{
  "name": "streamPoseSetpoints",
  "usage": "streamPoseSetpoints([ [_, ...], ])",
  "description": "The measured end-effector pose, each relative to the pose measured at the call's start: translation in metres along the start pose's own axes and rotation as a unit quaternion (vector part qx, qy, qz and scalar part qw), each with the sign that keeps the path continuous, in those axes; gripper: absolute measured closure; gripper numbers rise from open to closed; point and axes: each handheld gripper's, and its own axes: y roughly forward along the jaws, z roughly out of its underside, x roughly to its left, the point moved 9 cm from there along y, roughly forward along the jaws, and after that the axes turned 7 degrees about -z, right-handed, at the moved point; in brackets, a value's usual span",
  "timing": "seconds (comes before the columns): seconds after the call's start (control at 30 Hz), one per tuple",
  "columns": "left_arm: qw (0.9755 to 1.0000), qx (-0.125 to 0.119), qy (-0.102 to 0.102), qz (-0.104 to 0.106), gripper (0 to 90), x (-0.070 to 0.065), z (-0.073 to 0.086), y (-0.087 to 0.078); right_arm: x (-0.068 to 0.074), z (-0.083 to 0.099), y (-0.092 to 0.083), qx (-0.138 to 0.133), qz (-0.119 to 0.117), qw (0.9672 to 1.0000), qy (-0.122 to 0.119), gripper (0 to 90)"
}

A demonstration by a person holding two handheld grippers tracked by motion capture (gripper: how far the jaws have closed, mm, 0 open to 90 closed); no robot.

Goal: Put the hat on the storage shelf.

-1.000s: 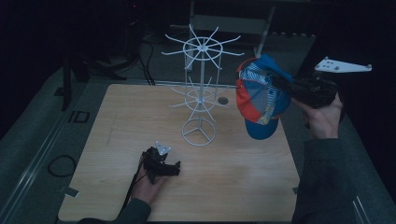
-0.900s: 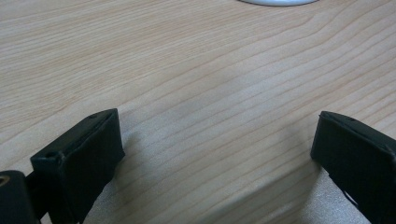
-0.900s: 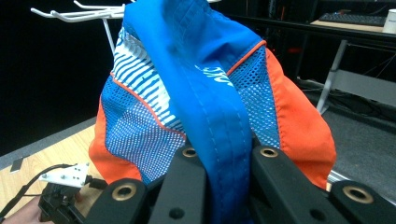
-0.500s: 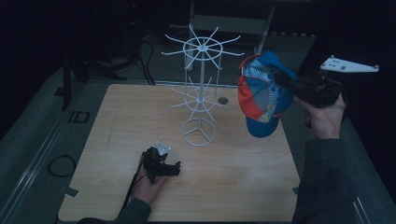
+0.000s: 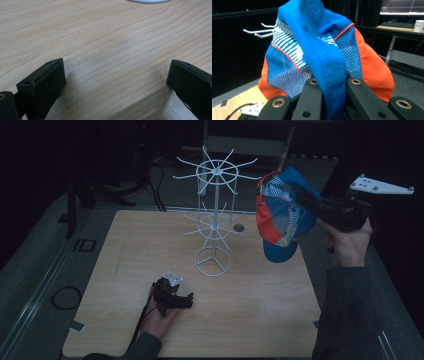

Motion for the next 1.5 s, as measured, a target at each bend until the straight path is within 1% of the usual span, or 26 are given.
streamPoseSetpoints([
  [0.13, 1.0000, 0.000, 0.000, 0.000, 2.6, 0.000, 0.000, 0.000, 0.002, -0.005, 0.003, -0.004, -0.002, 1.0000, -0.003, 87.5],
  [0.27, 1.0000, 0.000, 0.001, -0.001, 2.6, 0.000, 0.000, 0.000, 0.005, -0.008, 0.009, -0.003, -0.006, 1.0000, -0.005, 87.5],
  [0.37, 1.0000, 0.000, 0.001, 0.000, 2.6, 0.000, 0.000, 0.000, 0.006, -0.011, 0.012, -0.009, -0.010, 0.9999, -0.002, 87.5],
  [0.4, 1.0000, 0.000, 0.001, 0.000, 2.6, 0.000, 0.000, 0.000, 0.006, -0.011, 0.014, -0.009, -0.012, 0.9999, -0.001, 87.5],
  [0.53, 1.0000, 0.000, 0.001, 0.000, 2.6, 0.000, 0.000, 0.000, 0.002, -0.009, 0.023, -0.001, -0.005, 1.0000, 0.006, 87.5],
  [0.6, 1.0000, 0.000, 0.001, 0.000, 2.6, 0.000, 0.000, 0.000, -0.001, -0.005, 0.028, 0.002, -0.005, 0.9999, 0.012, 87.5],
  [0.67, 1.0000, 0.000, 0.001, 0.000, 2.6, 0.000, 0.000, 0.000, -0.003, 0.001, 0.034, 0.014, -0.007, 0.9997, 0.020, 87.5],
  [0.8, 1.0000, 0.000, -0.001, 0.001, 2.6, 0.000, 0.000, 0.000, -0.003, 0.015, 0.048, 0.049, -0.013, 0.9985, 0.022, 87.2],
  [0.83, 1.0000, 0.001, -0.001, 0.001, 2.6, 0.000, 0.000, 0.000, -0.003, 0.019, 0.050, 0.057, -0.011, 0.9981, 0.020, 87.1],
  [0.93, 1.0000, 0.001, 0.000, 0.001, 2.6, 0.000, 0.000, 0.000, -0.004, 0.031, 0.056, 0.085, -0.002, 0.9963, 0.016, 87.0],
  [1.0, 1.0000, 0.001, -0.001, 0.002, 2.6, 0.000, 0.000, 0.000, -0.003, 0.038, 0.059, 0.095, -0.005, 0.9953, 0.019, 86.8],
  [1.1, 1.0000, 0.001, 0.000, 0.001, 2.6, 0.000, 0.000, 0.000, -0.003, 0.046, 0.062, 0.117, -0.004, 0.9931, 0.011, 85.5],
  [1.17, 1.0000, 0.001, 0.000, 0.001, 2.6, 0.000, 0.000, 0.000, 0.000, 0.051, 0.062, 0.132, -0.007, 0.9912, 0.002, 78.9],
  [1.23, 1.0000, 0.002, 0.001, 0.001, 2.6, 0.000, 0.000, 0.000, 0.004, 0.055, 0.062, 0.142, -0.009, 0.9897, -0.013, 66.6],
  [1.3, 1.0000, 0.002, -0.001, 0.002, 2.6, 0.000, 0.000, 0.000, 0.006, 0.057, 0.062, 0.148, -0.002, 0.9887, -0.024, 56.2],
  [1.33, 1.0000, 0.002, -0.001, 0.002, 2.6, 0.000, 0.000, 0.000, 0.006, 0.057, 0.062, 0.148, -0.002, 0.9887, -0.024, 56.2],
  [1.37, 1.0000, 0.001, -0.002, 0.001, 2.6, 0.000, 0.000, 0.000, 0.006, 0.057, 0.061, 0.149, 0.002, 0.9885, -0.028, 51.6],
  [1.4, 1.0000, 0.001, -0.001, 0.001, 2.6, 0.000, 0.000, 0.000, 0.004, 0.058, 0.059, 0.149, 0.022, 0.9879, -0.035, 41.7],
  [1.47, 1.0000, 0.001, -0.003, 0.001, 2.6, -0.001, 0.000, 0.000, 0.002, 0.059, 0.058, 0.149, 0.041, 0.9871, -0.041, 34.9],
  [1.5, 1.0000, 0.000, -0.003, 0.001, 2.6, -0.001, 0.000, 0.000, 0.001, 0.060, 0.057, 0.147, 0.044, 0.9874, -0.039, 31.6],
])
